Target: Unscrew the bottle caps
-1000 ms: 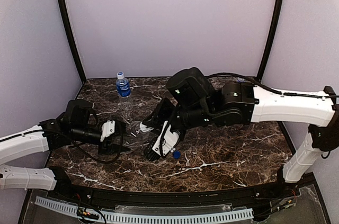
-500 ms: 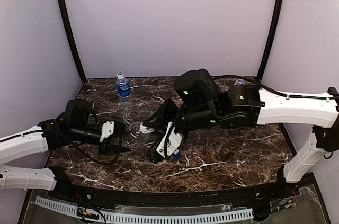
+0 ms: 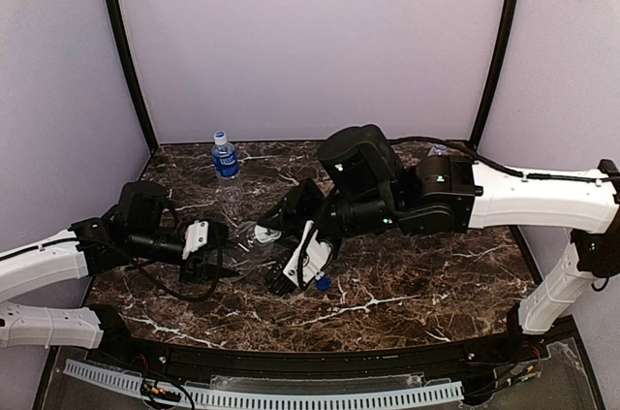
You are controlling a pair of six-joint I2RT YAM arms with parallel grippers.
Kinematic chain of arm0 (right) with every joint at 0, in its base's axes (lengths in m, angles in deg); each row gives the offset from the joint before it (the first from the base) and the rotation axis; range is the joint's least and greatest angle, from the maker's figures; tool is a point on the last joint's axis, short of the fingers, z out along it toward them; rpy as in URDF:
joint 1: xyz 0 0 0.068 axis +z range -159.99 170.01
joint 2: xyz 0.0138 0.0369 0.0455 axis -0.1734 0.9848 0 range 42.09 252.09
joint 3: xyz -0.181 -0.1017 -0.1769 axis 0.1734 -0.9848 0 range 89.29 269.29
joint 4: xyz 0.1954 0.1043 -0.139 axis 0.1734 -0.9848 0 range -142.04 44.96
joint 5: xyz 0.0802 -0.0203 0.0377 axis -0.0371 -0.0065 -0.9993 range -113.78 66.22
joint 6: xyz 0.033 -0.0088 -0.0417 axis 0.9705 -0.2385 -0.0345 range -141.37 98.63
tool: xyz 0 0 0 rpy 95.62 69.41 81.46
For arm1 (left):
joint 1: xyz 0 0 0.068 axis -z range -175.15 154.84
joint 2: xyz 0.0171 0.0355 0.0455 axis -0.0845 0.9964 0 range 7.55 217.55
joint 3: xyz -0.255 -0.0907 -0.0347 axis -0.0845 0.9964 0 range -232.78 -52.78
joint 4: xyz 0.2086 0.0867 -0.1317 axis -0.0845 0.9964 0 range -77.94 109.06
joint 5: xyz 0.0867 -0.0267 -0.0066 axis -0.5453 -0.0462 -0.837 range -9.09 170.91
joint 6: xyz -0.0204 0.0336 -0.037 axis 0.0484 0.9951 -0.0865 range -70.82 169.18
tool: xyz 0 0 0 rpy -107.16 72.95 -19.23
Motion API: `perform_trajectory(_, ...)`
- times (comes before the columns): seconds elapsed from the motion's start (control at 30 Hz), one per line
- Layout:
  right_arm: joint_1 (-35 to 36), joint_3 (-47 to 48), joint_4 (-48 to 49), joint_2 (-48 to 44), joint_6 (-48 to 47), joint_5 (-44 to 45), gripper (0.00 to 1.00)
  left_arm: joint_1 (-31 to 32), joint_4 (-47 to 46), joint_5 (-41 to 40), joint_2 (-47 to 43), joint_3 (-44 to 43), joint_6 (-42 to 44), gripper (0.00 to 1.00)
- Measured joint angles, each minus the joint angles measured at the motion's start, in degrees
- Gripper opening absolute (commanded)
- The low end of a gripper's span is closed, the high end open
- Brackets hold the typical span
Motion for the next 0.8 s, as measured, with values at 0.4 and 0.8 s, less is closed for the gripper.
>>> perform_trajectory(0.4,-0.7,0.0,3.8,0.0,1.6,0.8,0.89,0.1,-2.7,-1.7,-0.3,0.0,-2.7,0.1)
perform_trajectory(0.8,-4.2,-0.4,6.9,-1.0,21.6,-1.3,0.99,0.2,-11.6,-9.4,-0.3,0.9,-8.0,0.1)
